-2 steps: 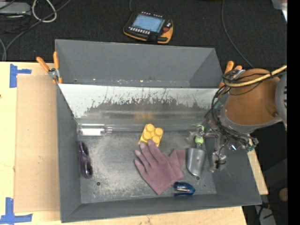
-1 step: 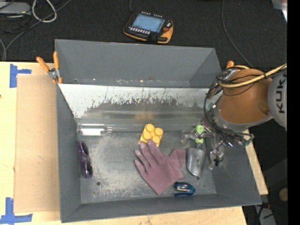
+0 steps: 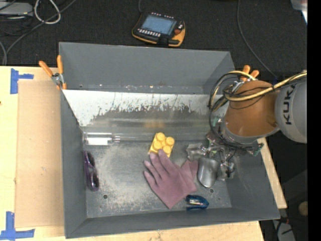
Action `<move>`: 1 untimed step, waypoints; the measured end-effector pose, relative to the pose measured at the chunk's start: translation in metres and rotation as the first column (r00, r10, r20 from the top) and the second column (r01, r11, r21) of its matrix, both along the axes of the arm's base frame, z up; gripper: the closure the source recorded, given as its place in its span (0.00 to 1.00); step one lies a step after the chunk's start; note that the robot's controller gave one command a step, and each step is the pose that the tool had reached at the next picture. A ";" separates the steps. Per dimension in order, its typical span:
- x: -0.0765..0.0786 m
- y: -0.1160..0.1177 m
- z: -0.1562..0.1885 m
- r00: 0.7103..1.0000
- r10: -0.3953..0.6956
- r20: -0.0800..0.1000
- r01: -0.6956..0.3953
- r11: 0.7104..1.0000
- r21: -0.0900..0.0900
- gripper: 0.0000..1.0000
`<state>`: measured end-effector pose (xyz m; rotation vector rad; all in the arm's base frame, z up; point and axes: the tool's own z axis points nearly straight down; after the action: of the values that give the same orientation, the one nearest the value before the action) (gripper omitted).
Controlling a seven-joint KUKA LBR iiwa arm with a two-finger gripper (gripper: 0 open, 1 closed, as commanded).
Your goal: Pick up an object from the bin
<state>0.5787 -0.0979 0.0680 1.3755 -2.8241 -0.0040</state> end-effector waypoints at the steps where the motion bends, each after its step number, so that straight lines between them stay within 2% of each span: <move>1: -0.003 0.014 0.002 0.980 0.198 -0.001 -0.198 0.980 0.003 1.00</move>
Offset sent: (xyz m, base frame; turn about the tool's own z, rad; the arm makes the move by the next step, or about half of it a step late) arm 0.0000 0.0000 0.0000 0.0000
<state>0.5761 -0.0843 0.0702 1.6500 -2.6725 -0.0094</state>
